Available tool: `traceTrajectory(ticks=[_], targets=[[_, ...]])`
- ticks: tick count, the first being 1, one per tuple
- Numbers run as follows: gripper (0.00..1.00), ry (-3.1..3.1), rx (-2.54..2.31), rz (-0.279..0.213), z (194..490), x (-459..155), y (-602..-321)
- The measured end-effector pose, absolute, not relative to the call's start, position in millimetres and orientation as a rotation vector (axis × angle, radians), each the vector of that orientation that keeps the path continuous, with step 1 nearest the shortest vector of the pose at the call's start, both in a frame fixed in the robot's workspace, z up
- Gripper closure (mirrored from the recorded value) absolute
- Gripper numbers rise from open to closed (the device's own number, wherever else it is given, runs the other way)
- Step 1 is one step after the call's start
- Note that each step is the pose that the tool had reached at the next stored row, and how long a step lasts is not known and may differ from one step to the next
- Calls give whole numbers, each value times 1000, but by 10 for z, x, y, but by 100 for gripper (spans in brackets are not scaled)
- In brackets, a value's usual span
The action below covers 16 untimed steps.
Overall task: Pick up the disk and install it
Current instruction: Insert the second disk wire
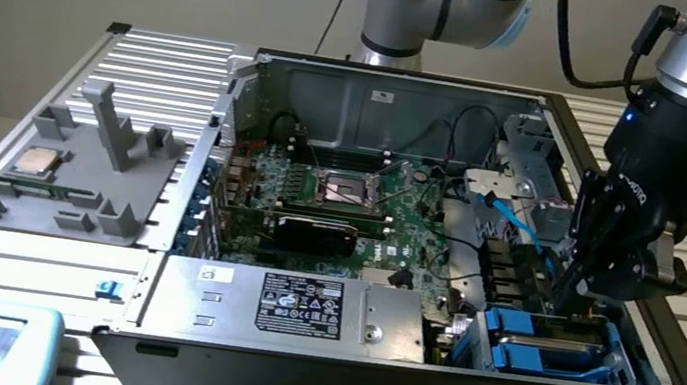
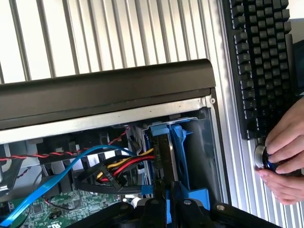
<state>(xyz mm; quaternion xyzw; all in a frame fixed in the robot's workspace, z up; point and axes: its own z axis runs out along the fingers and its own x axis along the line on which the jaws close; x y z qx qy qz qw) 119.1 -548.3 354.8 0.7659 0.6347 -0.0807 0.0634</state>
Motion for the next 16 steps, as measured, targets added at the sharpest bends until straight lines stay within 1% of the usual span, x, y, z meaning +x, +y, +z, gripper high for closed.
traceTrajectory(ticks=[16], targets=[[84,1933,2309,-243,3470,1201,-5516]])
